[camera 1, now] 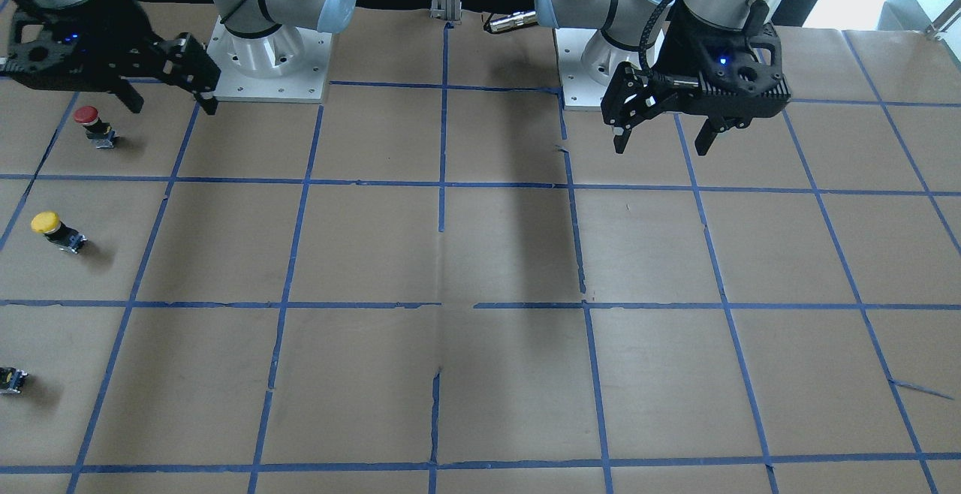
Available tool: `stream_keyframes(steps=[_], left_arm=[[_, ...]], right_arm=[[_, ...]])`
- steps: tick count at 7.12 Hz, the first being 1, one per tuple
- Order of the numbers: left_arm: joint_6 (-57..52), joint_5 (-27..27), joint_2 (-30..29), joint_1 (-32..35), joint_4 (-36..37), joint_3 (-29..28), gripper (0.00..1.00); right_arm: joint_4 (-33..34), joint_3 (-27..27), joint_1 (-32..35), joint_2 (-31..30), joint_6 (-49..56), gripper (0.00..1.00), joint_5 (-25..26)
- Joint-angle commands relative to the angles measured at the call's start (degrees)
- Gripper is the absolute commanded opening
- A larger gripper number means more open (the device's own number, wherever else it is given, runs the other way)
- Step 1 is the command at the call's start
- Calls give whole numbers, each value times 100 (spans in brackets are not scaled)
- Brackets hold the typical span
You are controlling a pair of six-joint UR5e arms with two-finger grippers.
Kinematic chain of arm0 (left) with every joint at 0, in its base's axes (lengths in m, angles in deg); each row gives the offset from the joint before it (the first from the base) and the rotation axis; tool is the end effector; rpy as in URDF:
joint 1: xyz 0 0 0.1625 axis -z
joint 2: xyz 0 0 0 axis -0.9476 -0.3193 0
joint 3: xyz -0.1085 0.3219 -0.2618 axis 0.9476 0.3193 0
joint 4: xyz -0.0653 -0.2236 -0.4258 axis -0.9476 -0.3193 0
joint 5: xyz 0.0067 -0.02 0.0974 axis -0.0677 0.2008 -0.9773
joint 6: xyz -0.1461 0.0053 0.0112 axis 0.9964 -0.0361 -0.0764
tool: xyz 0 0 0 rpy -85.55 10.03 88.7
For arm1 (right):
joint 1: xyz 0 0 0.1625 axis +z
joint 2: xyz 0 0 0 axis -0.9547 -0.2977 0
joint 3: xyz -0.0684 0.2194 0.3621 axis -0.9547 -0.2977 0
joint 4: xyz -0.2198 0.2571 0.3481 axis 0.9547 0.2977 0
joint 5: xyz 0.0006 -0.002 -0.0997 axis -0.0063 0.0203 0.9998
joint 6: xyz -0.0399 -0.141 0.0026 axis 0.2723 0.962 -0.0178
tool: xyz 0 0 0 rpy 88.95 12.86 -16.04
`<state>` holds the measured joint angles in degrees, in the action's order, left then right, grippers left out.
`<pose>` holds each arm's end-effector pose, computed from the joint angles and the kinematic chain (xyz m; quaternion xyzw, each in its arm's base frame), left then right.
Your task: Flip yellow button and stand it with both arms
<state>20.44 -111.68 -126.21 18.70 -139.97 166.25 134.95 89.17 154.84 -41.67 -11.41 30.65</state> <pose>-0.1327 -0.5686 0.4684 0.0096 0.9989 -0.0465 0.0051 0.0718 -0.5020 0.4391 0.0506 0.9979 0.0309 0.0243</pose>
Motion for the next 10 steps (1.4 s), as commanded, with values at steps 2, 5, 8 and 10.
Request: stream_keyframes(steps=[2, 5, 8, 10], left_arm=[[0, -7, 0, -16, -3, -40, 100], [0, -7, 0, -17, -12, -40, 100], [0, -7, -9, -17, -3, -58, 100], [0, -16, -9, -17, -12, -49, 100]], right_arm=[[-254, -28, 881, -137, -1047, 100, 291], [-245, -28, 819, -102, -976, 100, 291], [-245, -11, 802, -102, -976, 100, 291], [-236, -19, 802, -102, -968, 100, 274]])
